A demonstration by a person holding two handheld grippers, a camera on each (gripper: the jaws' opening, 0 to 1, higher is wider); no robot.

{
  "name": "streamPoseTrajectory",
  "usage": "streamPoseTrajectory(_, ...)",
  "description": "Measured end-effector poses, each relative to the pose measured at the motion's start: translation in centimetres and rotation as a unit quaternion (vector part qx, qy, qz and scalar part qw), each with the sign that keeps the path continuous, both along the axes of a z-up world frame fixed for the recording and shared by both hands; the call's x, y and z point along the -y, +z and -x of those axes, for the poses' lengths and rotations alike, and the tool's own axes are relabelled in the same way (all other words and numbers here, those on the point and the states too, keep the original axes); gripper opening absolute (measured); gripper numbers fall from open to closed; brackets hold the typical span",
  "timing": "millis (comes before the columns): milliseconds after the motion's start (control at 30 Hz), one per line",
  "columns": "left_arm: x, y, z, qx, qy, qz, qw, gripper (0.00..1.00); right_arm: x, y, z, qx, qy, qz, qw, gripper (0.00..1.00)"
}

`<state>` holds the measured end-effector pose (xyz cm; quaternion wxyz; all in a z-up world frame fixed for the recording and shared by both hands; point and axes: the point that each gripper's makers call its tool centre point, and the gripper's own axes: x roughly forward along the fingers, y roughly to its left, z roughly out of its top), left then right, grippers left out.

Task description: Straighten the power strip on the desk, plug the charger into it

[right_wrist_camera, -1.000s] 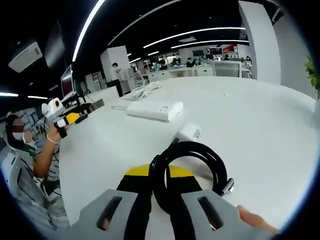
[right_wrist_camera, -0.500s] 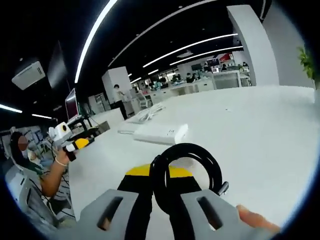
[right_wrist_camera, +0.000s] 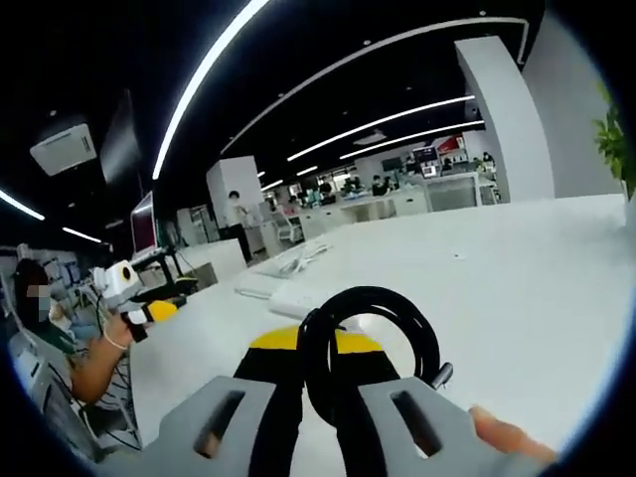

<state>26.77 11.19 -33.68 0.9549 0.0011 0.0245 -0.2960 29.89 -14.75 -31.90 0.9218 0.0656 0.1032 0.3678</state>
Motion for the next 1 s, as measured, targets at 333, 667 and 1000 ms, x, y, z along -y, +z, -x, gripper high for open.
streamPoseTrajectory(333,0.3,0.3,-0.5,0.011,0.001,-0.004,0.9999,0.71,-1.8,3.0,-1.1,0.030,0.013,-0.011,0.9994,0.07)
streamPoseTrajectory(667,0.8,0.8,-0.8,0.023,0.002,-0.010,0.9997,0.73,-4.0,4.7,-1.4,0.040,0.030,-0.009,0.9987,0.08)
streamPoseTrajectory(1000,1.8,1.0,-1.5,0.035,0.000,-0.017,0.9992,0.75,-5.4,5.3,-2.0,0.039,0.036,-0.003,0.9986,0.08)
